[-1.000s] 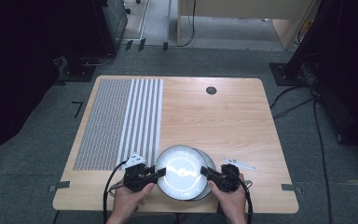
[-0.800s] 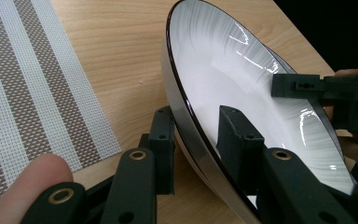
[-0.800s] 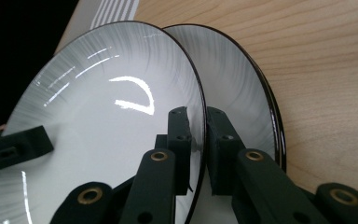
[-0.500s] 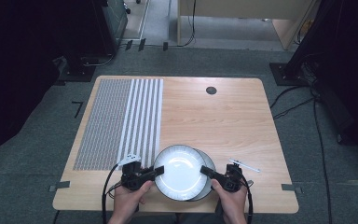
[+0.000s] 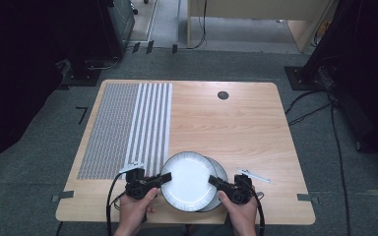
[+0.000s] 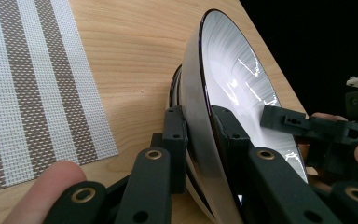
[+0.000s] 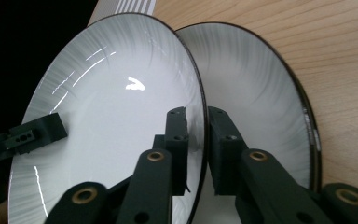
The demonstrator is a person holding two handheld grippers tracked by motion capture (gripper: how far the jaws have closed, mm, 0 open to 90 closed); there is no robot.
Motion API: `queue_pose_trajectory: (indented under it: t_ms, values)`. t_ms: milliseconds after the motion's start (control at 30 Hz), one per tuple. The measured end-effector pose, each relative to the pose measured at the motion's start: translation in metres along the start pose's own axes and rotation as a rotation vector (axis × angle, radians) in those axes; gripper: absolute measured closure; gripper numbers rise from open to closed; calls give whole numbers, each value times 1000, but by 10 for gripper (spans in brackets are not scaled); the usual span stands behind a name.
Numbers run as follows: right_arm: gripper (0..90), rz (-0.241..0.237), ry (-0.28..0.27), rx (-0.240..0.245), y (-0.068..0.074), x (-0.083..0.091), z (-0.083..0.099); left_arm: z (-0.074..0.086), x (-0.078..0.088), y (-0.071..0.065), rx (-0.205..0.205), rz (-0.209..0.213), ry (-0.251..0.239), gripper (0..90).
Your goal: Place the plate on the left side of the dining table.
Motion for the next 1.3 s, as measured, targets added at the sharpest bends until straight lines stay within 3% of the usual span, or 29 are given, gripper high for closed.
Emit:
queue_pose_trajectory:
  t_ms: [167,333,433,1033,1300]
  values:
    - [758,-12,5,-32,-1,-2,0,1,-1,2,12,3,9,775]
    - [827,-77,10,-161,-7,2,-2,2,-1,2,19,11,6,783]
    - [842,-99,8,-204,-8,4,-2,1,0,3,27,21,13,787]
    - [839,-107,-1,-186,7,11,-15,-11,11,-7,10,20,4,795]
    - [839,-114,20,-164,25,0,-34,-33,26,-1,24,18,-31,796]
Point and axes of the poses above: each handheld gripper's, and its own axes: x roughly backward along the jaws, z roughly out of its underside, y roughly to its left, the point moved 3 cm from there along -x, roughly forward along the jaws, and after that the axes turned 2 degrees about x, right-handed, at the moved point
